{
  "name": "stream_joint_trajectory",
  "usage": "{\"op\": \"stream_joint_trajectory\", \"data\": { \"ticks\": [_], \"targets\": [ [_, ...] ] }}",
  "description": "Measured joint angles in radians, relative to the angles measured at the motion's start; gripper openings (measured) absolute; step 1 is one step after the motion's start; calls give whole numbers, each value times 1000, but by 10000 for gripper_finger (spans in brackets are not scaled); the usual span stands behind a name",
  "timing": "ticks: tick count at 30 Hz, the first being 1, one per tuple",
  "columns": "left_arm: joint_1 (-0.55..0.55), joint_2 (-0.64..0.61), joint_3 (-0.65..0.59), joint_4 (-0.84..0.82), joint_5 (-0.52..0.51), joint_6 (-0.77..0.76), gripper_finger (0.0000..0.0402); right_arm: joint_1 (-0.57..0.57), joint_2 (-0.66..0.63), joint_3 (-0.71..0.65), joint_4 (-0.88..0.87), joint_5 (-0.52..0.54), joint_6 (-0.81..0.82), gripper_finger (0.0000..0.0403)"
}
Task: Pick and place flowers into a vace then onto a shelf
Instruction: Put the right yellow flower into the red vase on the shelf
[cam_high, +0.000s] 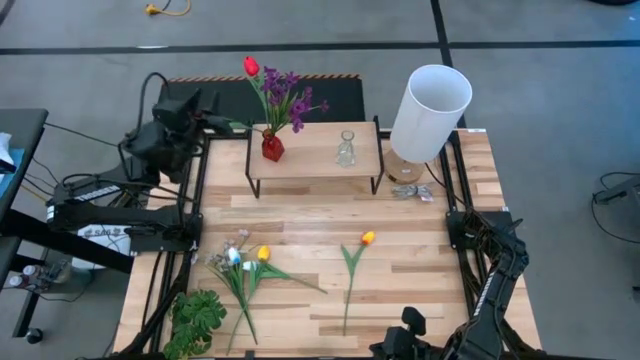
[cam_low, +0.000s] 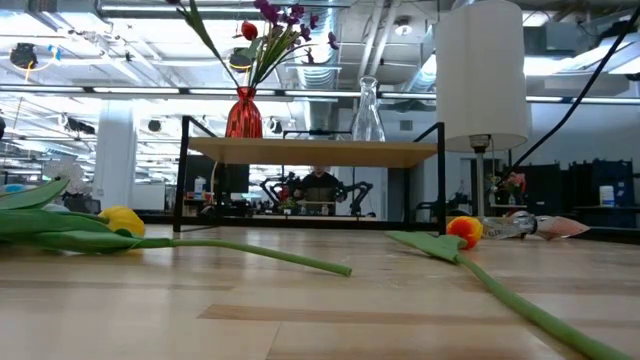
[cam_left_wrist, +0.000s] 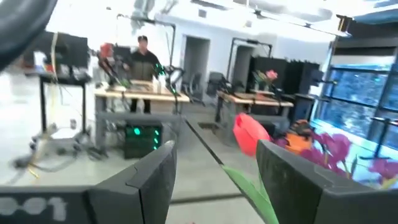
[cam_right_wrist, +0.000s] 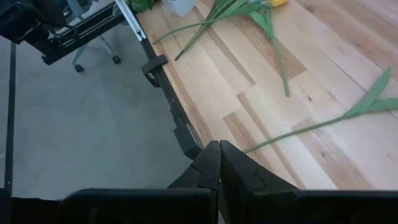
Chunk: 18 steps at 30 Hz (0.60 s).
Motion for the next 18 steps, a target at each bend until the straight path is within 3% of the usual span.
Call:
{"op": "stream_joint_trajectory", "data": {
  "ticks": [6,10,14,18],
  "targets": [
    [0,-7,0,187,-69,200,210,0,0,0,0,0,0,1],
    [-3,-37,10,260,-45,229,210,0,0,0,0,0,1,1],
    [-24,-67,36,257,52,142,210,-2,0,0,-1,1,1,1],
    [-57,-101,40,251,283,18,210,-8,0,0,-16,1,0,1]
  ]
}}
